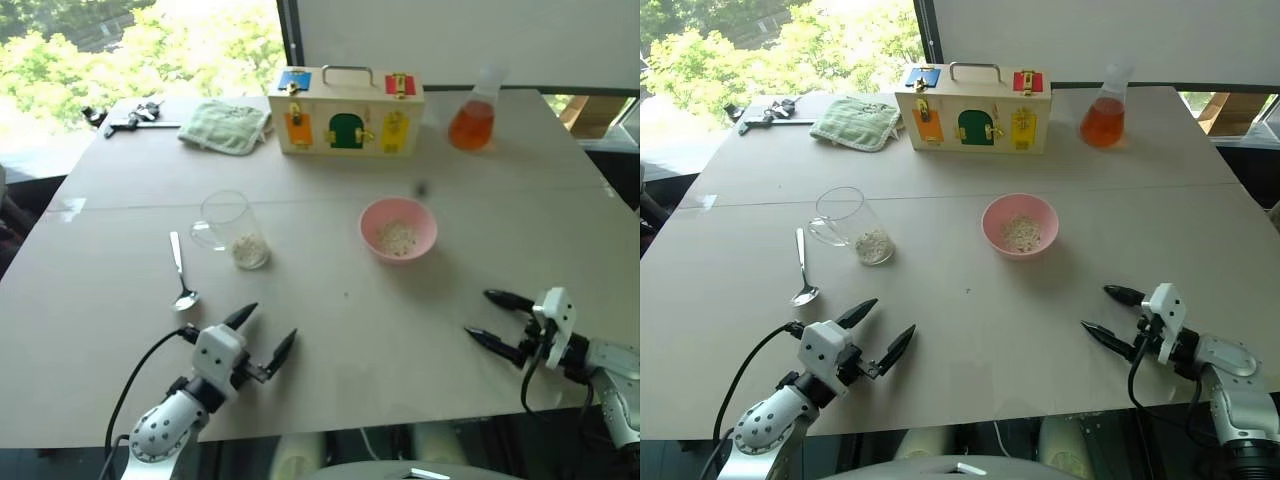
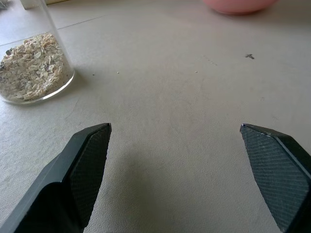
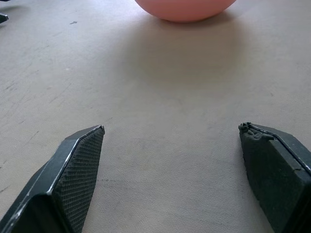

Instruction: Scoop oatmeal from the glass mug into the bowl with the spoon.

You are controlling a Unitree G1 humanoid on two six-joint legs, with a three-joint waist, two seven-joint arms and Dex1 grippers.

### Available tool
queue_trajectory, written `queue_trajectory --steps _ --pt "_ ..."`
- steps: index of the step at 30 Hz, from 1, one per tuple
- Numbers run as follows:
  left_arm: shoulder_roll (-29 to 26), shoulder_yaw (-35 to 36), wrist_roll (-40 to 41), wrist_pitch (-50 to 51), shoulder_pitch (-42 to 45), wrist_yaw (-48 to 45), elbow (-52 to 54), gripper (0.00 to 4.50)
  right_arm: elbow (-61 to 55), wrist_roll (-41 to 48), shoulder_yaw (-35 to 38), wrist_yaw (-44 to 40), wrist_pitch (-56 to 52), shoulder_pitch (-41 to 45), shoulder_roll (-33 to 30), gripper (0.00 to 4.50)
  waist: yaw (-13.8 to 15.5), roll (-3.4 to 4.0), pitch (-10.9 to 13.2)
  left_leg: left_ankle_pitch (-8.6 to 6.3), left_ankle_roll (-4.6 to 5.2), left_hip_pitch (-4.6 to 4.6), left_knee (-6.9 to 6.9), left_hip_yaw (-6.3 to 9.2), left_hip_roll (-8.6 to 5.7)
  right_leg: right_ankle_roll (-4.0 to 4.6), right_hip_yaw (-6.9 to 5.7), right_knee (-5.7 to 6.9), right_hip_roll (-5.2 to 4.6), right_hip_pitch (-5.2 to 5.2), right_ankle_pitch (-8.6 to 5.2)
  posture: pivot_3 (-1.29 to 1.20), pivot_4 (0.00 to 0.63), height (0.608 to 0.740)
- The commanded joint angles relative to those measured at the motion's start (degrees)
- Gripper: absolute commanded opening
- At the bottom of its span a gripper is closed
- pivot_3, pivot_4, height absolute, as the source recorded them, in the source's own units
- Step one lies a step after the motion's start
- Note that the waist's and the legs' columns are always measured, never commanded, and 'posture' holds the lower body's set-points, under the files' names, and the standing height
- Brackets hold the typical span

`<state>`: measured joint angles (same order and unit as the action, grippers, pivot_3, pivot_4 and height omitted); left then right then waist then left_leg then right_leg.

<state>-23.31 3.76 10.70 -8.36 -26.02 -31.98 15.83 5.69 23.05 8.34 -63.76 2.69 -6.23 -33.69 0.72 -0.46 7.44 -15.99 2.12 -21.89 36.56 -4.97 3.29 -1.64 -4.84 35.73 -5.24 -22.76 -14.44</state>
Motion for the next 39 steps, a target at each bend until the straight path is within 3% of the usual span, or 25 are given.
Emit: queue_trajectory --steps 1,39 --pt "-0.08 -1.93 -1.31 1.01 -2.34 -0.79 -3.07 4.50 0.03 -0.32 -1.75 -0.92 -1.29 -1.09 0.09 4.45 0.00 0.00 0.00 0.00 0.00 0.00 0.00 0.00 0.00 0.00 0.00 0.00 0.00 0.00 0.00 0.00 0.150 0.740" --pt "1.66 -1.39 1.19 -0.77 -2.10 0.48 -1.57 4.50 2.49 -0.33 -2.53 -2.96 -0.25 1.97 0.09 4.45 -0.02 0.29 -0.18 0.00 0.01 0.01 0.65 -0.03 0.01 0.01 0.15 0.31 0.22 0.16 0.05 0.00 0.150 0.740"
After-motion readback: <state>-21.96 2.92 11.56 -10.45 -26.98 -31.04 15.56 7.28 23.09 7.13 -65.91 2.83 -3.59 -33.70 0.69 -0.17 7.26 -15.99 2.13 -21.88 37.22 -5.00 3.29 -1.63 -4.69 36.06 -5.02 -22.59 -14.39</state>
